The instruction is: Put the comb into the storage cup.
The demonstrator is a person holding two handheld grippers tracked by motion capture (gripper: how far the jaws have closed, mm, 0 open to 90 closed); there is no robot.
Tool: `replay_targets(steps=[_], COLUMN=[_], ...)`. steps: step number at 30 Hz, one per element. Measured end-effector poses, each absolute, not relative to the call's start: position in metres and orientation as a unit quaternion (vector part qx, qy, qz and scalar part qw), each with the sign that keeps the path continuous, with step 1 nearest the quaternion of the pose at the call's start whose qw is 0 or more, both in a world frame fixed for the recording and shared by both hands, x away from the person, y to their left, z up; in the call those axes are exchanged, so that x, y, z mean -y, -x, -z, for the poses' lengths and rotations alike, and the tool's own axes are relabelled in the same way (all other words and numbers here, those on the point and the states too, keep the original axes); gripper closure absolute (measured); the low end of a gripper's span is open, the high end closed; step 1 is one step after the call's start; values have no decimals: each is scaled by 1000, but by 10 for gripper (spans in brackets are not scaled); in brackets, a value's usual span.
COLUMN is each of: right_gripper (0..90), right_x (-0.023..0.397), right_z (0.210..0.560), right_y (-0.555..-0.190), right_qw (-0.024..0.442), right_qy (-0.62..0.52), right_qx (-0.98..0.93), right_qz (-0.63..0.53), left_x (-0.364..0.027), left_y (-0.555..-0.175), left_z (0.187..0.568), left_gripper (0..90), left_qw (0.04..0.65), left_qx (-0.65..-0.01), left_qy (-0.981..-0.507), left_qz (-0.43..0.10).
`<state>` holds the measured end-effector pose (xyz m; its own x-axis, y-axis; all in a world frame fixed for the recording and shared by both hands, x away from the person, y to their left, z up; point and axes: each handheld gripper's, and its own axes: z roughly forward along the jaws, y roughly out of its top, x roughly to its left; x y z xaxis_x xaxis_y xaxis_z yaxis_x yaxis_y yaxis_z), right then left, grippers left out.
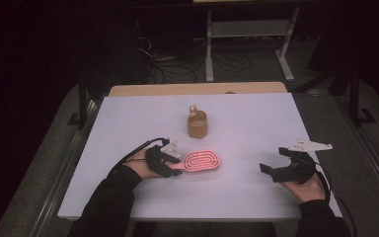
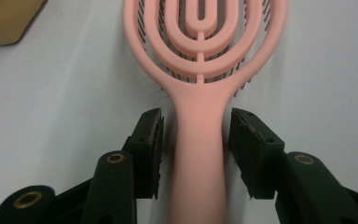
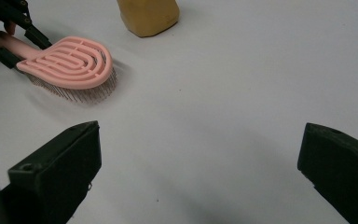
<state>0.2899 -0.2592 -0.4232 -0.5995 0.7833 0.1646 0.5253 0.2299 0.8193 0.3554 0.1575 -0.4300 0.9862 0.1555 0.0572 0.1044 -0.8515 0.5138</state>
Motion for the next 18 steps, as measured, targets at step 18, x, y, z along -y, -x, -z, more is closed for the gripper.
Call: replay_targets(steps=[18], right_gripper=[0], right_x=[259], right_z=[424], right_y=[-290], right_qw=[141], right_qy=[-423], right_qx=[-773], right_qz=[-451], left_x=[-154], left_y=[-353], left_z=[427], left_gripper=[701], left_qw=[256], left_qx=[-63], left_qy=[-964], left_qz=[-44])
